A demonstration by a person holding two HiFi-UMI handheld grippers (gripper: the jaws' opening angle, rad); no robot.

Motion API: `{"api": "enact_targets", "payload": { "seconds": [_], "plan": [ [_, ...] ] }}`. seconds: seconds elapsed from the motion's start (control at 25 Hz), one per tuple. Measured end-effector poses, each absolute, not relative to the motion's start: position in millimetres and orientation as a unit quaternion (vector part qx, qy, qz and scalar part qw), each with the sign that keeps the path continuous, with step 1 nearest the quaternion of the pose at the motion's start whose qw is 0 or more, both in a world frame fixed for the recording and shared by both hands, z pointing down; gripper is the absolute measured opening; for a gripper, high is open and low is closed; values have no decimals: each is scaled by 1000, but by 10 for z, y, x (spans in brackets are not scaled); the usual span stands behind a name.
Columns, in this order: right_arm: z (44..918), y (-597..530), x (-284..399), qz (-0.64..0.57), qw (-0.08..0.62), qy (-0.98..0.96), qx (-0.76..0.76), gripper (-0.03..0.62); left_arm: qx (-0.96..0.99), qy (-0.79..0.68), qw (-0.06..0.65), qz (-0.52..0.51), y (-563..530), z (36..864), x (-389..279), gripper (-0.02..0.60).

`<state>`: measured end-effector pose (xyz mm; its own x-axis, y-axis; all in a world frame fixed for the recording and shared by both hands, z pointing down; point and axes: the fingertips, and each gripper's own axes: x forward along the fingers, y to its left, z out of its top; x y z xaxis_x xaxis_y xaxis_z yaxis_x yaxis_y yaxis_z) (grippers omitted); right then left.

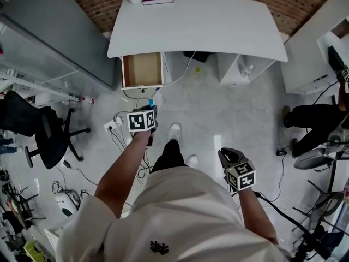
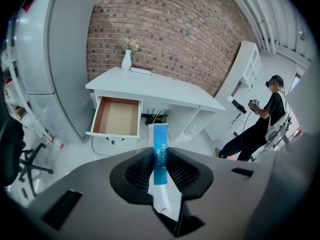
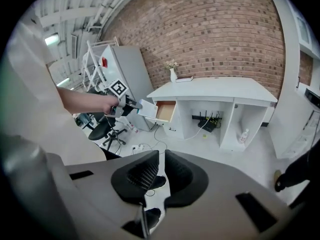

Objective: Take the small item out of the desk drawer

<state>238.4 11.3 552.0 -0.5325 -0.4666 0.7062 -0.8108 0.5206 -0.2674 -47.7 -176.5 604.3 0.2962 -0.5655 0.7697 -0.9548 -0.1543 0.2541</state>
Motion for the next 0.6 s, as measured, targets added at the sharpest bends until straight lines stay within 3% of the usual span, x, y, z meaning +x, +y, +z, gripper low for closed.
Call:
{"api": "enact_targets", "payload": {
  "seconds": [0.6],
  "plan": [
    [5370, 939, 2431, 269, 288, -846, 359, 51, 757, -483, 351, 265, -6, 5454, 90, 89]
  ]
}}
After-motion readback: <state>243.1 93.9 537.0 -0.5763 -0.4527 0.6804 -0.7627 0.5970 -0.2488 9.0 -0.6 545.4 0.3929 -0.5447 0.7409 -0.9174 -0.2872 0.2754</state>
